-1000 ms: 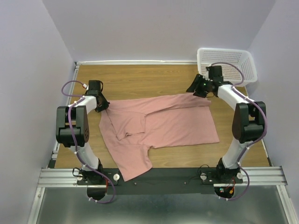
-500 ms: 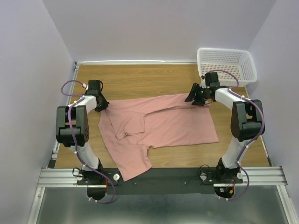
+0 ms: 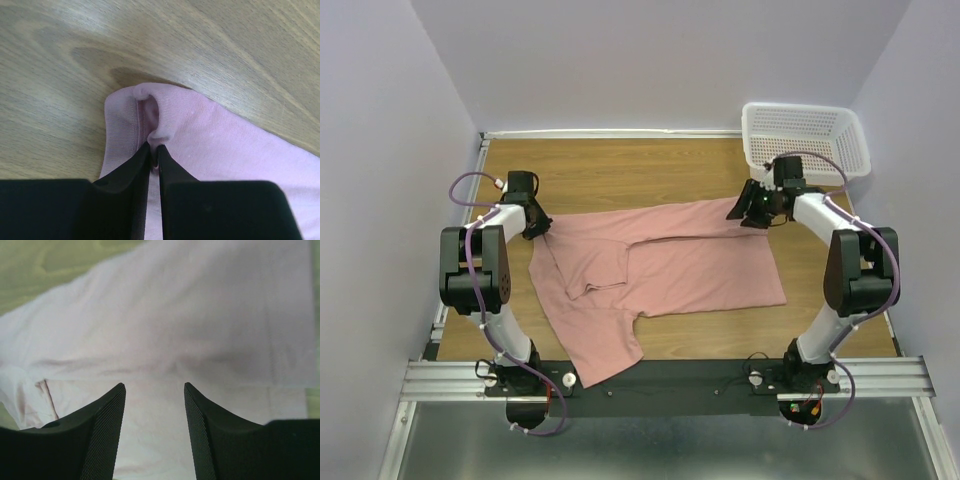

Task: Fold and stack the t-shirts
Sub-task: Fold the tshirt

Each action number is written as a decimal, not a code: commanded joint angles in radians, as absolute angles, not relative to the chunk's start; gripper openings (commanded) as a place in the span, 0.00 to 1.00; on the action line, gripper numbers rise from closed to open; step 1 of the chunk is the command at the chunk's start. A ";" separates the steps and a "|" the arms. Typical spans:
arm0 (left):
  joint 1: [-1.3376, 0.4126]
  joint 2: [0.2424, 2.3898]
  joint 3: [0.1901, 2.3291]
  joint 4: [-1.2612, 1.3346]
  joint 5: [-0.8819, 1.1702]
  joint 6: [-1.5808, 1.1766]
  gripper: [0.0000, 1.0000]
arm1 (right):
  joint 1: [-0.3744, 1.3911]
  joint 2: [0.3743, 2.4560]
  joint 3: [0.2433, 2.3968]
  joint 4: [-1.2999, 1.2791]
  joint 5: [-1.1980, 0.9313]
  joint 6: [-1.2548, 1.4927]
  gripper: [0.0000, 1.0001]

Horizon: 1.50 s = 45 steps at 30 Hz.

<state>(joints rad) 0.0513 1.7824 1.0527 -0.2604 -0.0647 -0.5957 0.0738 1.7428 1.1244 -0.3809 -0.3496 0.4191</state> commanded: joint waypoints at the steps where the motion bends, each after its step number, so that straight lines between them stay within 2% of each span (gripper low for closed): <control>1: 0.064 1.806 1.066 -0.287 -0.123 -0.577 0.19 | 0.029 1.764 1.219 -0.335 -0.328 0.420 0.57; 8: 0.066 1.812 1.055 -0.278 -0.133 -0.577 0.19 | 0.028 1.920 1.290 -0.204 -0.338 0.511 0.49; 17: 0.078 1.827 1.046 -0.273 -0.153 -0.580 0.19 | -0.032 2.034 1.236 -0.167 -0.215 0.571 0.48; 32: 0.057 1.902 1.155 -0.302 -0.106 -0.575 0.20 | -0.130 1.910 1.083 -0.187 -0.008 0.611 0.50; 35: 0.026 1.917 1.175 -0.301 -0.086 -0.574 0.24 | -0.133 1.901 1.068 -0.190 0.038 0.612 0.50; 45: -0.032 2.042 1.414 -0.316 -0.046 -0.643 0.30 | -0.163 1.942 1.215 -0.195 0.077 0.557 0.52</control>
<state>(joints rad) -0.0418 1.9839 1.3231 -0.2844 -0.0429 -0.6144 -0.1394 1.9041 1.1637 -0.1375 -0.0395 0.5999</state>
